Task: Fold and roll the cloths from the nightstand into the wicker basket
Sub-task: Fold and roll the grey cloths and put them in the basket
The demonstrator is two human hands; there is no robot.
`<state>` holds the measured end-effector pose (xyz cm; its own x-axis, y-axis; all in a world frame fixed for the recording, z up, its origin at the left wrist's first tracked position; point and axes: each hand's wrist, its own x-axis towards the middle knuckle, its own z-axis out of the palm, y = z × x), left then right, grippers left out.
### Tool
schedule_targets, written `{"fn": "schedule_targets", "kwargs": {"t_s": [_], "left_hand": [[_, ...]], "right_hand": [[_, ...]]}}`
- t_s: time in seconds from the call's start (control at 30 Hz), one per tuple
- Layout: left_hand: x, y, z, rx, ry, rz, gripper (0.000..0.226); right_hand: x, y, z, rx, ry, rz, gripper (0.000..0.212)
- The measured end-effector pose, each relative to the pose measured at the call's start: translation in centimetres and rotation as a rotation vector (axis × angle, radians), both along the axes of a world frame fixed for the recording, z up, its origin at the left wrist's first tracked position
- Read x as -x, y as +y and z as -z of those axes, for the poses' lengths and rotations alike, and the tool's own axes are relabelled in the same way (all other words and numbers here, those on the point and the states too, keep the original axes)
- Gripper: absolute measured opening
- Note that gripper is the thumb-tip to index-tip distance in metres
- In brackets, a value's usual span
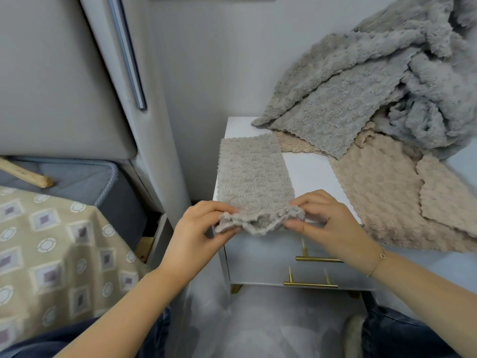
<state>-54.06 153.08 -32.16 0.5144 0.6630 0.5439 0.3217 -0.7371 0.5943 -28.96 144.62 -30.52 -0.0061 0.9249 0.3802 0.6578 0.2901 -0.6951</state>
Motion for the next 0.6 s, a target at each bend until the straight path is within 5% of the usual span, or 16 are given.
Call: {"fn": "schedule_targets", "kwargs": {"t_s": [0.13, 0.3, 0.5, 0.6], "left_hand": [[-0.7, -0.3, -0.6, 0.216, -0.1, -0.086, 0.03], [-0.9, 0.0, -0.4, 0.366, -0.075, -0.24, 0.059], [-1.3, 0.7, -0.8, 0.387, -0.054, -0.369, 0.044], [-1.0, 1.1, -0.9, 0.39, -0.018, -0.38, 0.037]], "right_hand": [[0.3, 0.4, -0.5, 0.037, 0.111, 0.075, 0.049], [1.1, 0.8, -0.8, 0.08, 0.218, 0.228, 0.035], [1.5, 1.5, -0.7, 0.083, 0.287, 0.29, 0.027], [1.9, 1.2, -0.8, 0.011, 0.135, 0.283, 0.029]]}}
